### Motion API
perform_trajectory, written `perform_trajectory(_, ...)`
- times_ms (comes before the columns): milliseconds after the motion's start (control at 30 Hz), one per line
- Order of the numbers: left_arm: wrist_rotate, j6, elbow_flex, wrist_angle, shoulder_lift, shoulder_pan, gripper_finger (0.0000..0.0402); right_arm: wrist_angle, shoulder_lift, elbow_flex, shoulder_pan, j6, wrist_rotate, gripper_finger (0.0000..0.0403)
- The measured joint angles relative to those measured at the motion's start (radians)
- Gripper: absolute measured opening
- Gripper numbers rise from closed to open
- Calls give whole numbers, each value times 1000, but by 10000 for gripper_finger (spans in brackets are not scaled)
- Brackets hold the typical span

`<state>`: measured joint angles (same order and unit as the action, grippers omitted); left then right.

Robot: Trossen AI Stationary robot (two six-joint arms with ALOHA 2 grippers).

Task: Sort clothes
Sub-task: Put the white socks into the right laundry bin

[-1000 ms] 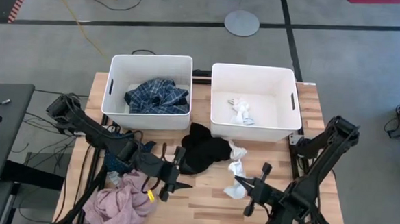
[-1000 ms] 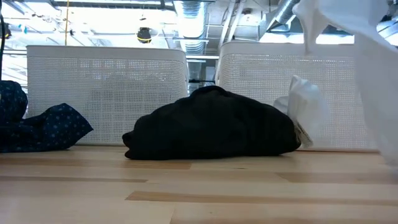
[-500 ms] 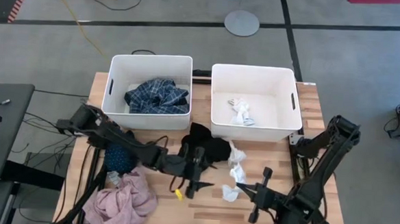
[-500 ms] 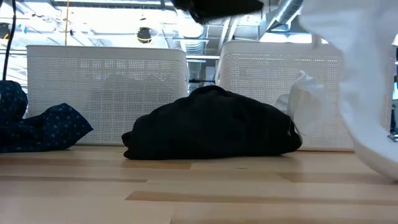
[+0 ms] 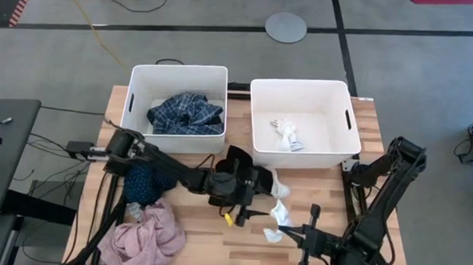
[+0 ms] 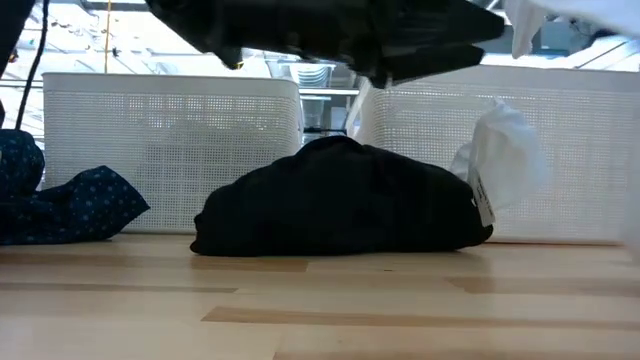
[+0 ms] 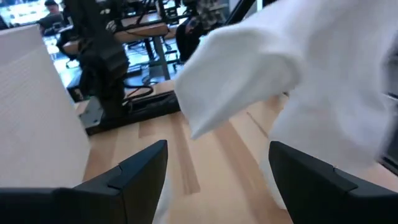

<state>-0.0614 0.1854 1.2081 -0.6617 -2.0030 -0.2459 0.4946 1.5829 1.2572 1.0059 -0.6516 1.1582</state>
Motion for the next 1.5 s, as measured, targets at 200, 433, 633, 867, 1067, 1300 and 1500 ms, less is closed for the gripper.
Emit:
perform_trajectory(200,50,45,136,8,-81,-1,275,-98,0,0,-23,102,-36,0)
perform_trajectory(433,254,70,258,123,-111,2,274,-99,0,0,-26,104,-36,0)
perform_trajectory(633,279,93,266,151,-113,-7,214,-99,0,0,-26,110,-36,0)
perform_trajectory(867,331,129,268,150,-111,-7,23,-98,0,0,-26,114,-36,0)
perform_trajectory(1067,340,130,268,149,-111,-7,5,-97,0,0,-13,98,-36,15)
perform_trajectory(1300,325,140,267,184,-68,-6,3,-99,0,0,24,50,-36,68)
perform_trajectory(1500,282,209,267,291,30,-9,2,-115,0,0,60,27,-35,134)
